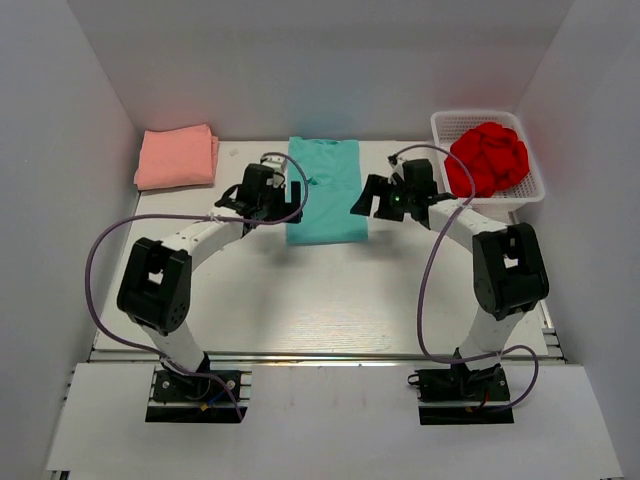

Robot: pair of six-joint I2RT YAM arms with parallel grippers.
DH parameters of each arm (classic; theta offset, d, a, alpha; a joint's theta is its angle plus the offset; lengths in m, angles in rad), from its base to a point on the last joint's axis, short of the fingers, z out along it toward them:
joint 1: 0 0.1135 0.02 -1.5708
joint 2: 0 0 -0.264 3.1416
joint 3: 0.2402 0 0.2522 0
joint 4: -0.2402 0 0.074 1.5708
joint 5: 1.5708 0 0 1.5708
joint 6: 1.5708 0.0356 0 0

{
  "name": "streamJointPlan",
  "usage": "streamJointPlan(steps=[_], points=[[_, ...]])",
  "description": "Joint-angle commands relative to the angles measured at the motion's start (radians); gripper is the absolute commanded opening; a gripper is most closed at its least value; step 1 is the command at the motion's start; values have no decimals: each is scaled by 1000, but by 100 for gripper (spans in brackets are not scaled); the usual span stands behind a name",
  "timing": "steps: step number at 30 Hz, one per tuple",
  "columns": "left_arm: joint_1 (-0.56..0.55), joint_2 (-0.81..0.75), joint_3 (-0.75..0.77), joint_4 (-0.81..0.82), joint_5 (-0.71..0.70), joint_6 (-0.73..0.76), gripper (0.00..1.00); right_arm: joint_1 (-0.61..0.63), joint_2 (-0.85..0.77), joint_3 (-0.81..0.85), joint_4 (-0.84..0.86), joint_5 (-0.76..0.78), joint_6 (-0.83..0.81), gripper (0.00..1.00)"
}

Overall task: Fold and stack the t-shirts
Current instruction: Fold the folded rectangular tshirt in 1/3 of the way, then grab one side of the 2/3 rectangular tshirt with both arms

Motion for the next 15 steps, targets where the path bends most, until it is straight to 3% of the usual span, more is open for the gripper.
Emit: streamJointPlan(steps=[1,5,13,15], points=[[-13,-50,-120,20,112,-52,100,4,-22,-88,39,-37,31,90],[-13,-38,-166,31,135,-78,97,7,2,-136,33,-34,48,90],[-13,71,-166,42,146,-98,63,5,114,-119,53,-51,105,72],[-13,83,-166,42,155,-98,63,7,147,-113,57,-54,115,70]])
